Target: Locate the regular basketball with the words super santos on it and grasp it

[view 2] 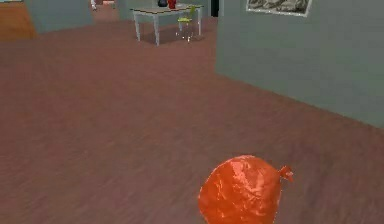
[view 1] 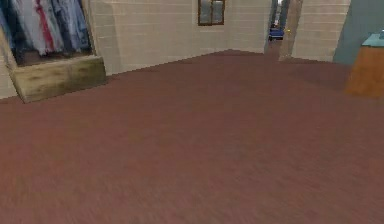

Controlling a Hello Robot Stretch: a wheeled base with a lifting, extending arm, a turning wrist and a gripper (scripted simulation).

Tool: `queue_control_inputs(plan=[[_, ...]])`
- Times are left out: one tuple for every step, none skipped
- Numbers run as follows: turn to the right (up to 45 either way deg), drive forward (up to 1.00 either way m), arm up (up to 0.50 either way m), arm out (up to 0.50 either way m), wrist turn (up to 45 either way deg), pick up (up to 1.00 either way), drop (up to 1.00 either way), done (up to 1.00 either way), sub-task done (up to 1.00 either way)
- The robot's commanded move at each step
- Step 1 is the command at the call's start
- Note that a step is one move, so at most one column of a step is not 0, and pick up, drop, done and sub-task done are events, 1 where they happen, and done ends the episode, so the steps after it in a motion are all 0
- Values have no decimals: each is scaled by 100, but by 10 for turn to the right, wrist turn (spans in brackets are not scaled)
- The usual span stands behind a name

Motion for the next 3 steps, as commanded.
queue_control_inputs(plan=[[180,0,0,0,0,0,0,0,0],[0,100,0,0,0,0,0,0,0],[0,100,0,0,0,0,0,0,0]])
